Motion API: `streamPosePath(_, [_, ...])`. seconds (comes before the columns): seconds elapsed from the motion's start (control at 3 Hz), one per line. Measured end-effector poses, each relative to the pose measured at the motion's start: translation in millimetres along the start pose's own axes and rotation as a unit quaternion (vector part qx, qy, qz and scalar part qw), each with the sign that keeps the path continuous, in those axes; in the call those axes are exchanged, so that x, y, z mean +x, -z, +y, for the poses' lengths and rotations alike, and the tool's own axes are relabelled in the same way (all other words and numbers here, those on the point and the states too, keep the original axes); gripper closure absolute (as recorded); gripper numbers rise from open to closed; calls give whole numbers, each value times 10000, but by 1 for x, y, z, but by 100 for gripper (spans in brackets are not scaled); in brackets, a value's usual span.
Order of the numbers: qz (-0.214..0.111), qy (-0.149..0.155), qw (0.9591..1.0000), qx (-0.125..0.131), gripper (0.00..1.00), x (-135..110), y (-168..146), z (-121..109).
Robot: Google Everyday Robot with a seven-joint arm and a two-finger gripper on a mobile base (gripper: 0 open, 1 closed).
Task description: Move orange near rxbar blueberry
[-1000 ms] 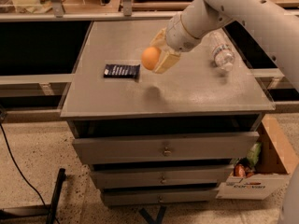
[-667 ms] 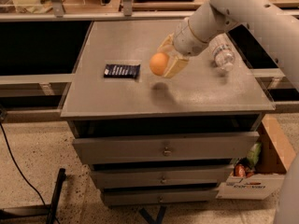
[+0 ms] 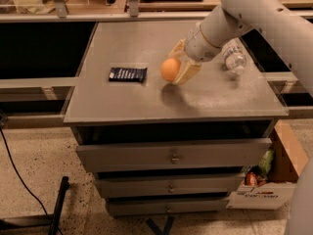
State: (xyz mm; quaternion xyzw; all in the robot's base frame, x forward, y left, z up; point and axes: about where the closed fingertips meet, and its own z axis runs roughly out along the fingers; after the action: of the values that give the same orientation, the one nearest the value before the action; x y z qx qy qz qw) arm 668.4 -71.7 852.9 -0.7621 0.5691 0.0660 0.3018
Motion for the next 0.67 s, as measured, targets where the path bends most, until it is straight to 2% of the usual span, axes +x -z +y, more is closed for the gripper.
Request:
streamPosePath(0.33, [-9,2,10000,-22,13,0,-3,1])
streamPosePath(0.67, [-17,5,10000,-42,0,-1,-5,1])
